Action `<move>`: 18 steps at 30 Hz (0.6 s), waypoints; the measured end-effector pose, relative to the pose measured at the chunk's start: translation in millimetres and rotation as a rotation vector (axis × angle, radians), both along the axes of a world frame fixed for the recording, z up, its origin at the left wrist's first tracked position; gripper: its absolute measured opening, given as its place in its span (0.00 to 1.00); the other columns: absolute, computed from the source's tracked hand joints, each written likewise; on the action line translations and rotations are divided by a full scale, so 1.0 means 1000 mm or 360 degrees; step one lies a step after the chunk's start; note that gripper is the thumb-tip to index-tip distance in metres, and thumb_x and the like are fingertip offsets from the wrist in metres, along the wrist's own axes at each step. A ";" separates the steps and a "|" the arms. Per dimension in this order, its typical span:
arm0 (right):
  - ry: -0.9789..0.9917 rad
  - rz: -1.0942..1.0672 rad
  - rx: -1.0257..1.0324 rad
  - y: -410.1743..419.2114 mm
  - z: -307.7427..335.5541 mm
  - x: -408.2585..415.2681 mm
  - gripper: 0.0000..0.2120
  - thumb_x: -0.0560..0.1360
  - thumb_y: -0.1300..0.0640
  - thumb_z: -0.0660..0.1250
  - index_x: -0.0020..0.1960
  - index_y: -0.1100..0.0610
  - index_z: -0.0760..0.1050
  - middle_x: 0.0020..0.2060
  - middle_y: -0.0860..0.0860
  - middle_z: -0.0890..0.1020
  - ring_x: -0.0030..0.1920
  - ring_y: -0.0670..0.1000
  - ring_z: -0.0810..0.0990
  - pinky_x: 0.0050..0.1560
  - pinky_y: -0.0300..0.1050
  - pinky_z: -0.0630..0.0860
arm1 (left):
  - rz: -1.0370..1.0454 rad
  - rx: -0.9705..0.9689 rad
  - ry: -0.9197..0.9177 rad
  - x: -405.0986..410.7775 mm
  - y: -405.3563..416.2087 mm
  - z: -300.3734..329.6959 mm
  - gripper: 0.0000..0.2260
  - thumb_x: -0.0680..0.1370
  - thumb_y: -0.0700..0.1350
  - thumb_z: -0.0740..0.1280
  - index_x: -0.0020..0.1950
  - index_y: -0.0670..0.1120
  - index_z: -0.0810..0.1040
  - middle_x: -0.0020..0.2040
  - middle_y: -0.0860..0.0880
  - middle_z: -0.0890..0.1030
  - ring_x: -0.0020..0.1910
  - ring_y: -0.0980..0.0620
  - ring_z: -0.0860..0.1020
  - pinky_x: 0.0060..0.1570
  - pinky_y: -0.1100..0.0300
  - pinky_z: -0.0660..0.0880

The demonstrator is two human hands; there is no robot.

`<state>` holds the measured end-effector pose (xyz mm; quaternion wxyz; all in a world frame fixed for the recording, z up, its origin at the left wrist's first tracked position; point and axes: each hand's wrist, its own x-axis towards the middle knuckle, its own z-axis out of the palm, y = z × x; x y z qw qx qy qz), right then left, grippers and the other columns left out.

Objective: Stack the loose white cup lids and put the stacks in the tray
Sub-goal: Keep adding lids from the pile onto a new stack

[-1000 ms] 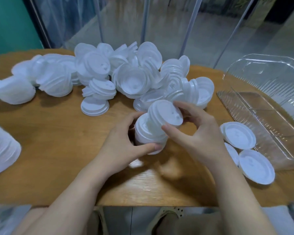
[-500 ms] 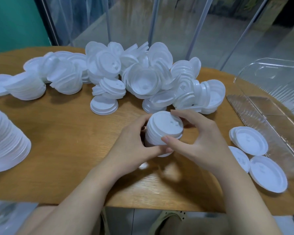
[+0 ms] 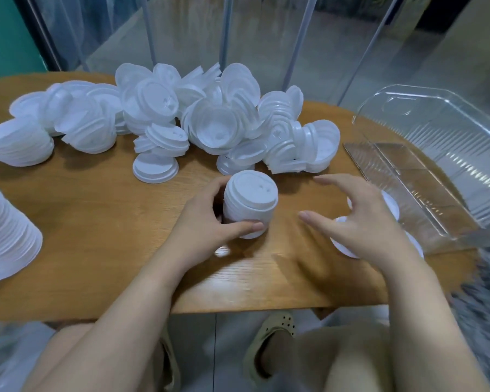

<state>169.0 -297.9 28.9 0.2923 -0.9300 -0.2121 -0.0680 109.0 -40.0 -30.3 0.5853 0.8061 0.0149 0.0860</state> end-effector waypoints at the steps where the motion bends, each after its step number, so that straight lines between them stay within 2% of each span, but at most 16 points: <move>1: 0.0011 -0.0073 -0.0110 -0.014 0.003 -0.001 0.31 0.67 0.36 0.77 0.66 0.46 0.78 0.61 0.39 0.78 0.65 0.40 0.69 0.76 0.57 0.62 | 0.0005 0.0000 0.0005 0.000 0.000 -0.001 0.36 0.65 0.52 0.85 0.70 0.60 0.74 0.62 0.64 0.80 0.64 0.65 0.76 0.64 0.63 0.73; 3: 0.0094 -0.0154 -0.0302 -0.036 0.002 -0.002 0.33 0.67 0.38 0.78 0.68 0.47 0.77 0.62 0.43 0.79 0.67 0.41 0.68 0.79 0.57 0.55 | 0.0021 0.0037 0.0015 -0.002 -0.002 -0.002 0.38 0.63 0.56 0.85 0.69 0.62 0.73 0.63 0.63 0.79 0.64 0.64 0.76 0.65 0.59 0.75; 5: 0.0166 -0.0162 -0.0509 -0.050 -0.004 -0.001 0.37 0.67 0.35 0.76 0.72 0.49 0.74 0.67 0.46 0.78 0.72 0.44 0.69 0.81 0.56 0.48 | 0.0066 0.0157 0.0003 -0.003 -0.005 -0.004 0.39 0.60 0.62 0.83 0.68 0.65 0.72 0.62 0.62 0.77 0.64 0.59 0.76 0.66 0.52 0.76; 7: 0.0257 -0.0129 -0.0654 -0.056 -0.006 0.000 0.40 0.68 0.34 0.76 0.74 0.51 0.72 0.70 0.48 0.76 0.75 0.47 0.67 0.81 0.56 0.46 | 0.0109 0.0307 0.0009 -0.003 -0.007 -0.004 0.39 0.58 0.67 0.81 0.67 0.65 0.72 0.60 0.61 0.76 0.63 0.55 0.74 0.65 0.47 0.76; 12: 0.0338 -0.0066 -0.0762 -0.057 0.005 -0.006 0.34 0.73 0.40 0.75 0.75 0.50 0.71 0.72 0.49 0.73 0.78 0.49 0.58 0.79 0.51 0.46 | 0.0235 0.0406 0.0038 -0.009 -0.019 -0.007 0.37 0.58 0.71 0.80 0.64 0.63 0.75 0.56 0.62 0.80 0.60 0.56 0.77 0.60 0.48 0.78; 14: 0.0338 -0.0060 -0.0758 -0.056 0.007 -0.008 0.33 0.73 0.39 0.74 0.74 0.50 0.72 0.71 0.49 0.73 0.78 0.50 0.59 0.80 0.51 0.45 | 0.0311 0.0519 0.0021 -0.016 -0.026 -0.007 0.38 0.58 0.70 0.79 0.64 0.60 0.73 0.56 0.61 0.78 0.60 0.55 0.74 0.61 0.51 0.73; 16: 0.0351 -0.0055 -0.0707 -0.053 0.006 -0.010 0.35 0.71 0.37 0.75 0.73 0.51 0.73 0.69 0.49 0.75 0.76 0.51 0.63 0.80 0.53 0.49 | 0.0355 0.0623 0.0022 -0.024 -0.031 -0.005 0.40 0.59 0.69 0.79 0.66 0.57 0.72 0.56 0.60 0.75 0.61 0.54 0.70 0.62 0.52 0.69; 18: 0.0324 -0.0048 -0.0509 -0.045 0.005 -0.015 0.36 0.69 0.37 0.77 0.72 0.51 0.74 0.67 0.47 0.77 0.72 0.51 0.69 0.75 0.51 0.62 | 0.0389 0.0696 0.0031 -0.028 -0.033 -0.002 0.40 0.60 0.70 0.79 0.66 0.55 0.71 0.55 0.58 0.74 0.61 0.54 0.68 0.63 0.51 0.69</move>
